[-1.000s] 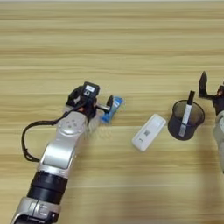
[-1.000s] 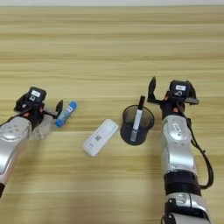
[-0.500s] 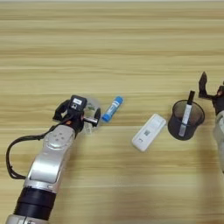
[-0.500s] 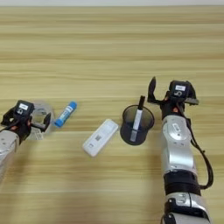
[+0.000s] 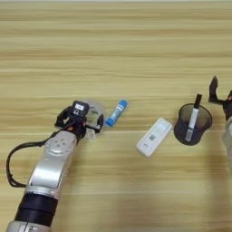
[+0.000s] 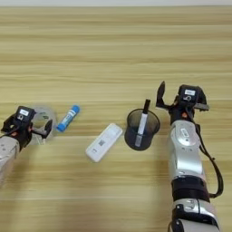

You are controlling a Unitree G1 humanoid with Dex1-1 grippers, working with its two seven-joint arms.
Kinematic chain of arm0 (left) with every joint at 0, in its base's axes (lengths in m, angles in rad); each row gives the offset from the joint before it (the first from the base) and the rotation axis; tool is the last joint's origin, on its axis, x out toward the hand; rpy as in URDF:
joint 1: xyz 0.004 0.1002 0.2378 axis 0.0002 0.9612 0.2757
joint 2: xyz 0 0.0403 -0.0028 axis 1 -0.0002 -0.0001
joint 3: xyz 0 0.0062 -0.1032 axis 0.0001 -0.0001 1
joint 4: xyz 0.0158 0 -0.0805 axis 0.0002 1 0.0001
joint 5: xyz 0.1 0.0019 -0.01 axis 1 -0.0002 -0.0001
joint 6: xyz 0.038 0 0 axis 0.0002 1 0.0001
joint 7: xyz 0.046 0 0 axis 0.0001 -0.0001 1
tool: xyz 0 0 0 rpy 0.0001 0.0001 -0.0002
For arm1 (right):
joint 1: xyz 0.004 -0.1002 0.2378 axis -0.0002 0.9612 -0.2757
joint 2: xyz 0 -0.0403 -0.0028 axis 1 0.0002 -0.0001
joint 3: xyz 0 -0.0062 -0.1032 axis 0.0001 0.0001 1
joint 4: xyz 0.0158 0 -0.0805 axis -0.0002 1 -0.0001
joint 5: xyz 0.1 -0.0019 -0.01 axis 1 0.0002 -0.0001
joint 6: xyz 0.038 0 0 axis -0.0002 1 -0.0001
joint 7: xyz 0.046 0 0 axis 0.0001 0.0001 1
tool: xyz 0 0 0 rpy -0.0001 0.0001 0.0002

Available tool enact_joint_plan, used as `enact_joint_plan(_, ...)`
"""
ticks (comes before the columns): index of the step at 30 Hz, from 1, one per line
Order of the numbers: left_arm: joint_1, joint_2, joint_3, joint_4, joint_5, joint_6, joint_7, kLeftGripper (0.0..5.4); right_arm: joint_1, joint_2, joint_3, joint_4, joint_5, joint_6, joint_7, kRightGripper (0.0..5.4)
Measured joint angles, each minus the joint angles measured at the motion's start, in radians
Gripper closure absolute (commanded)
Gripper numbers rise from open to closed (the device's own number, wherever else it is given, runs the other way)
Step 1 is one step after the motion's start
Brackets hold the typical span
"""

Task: Move the objects on the table

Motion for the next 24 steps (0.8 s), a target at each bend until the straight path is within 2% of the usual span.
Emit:
enact_joint_plan(16,0.002,-0.004,-0.025,-0.036,0.002,0.009,-0.005,0.02,-0.004,0.0,0.0,0.001,0.0,0.0,0.0,0.0)
enact_joint_plan(24,0.0,-0.006,-0.031,0.048,0.003,-0.007,-0.005,0.02,-0.007,0.0,0.0,0.002,0.0,0.001,-0.002,0.0)
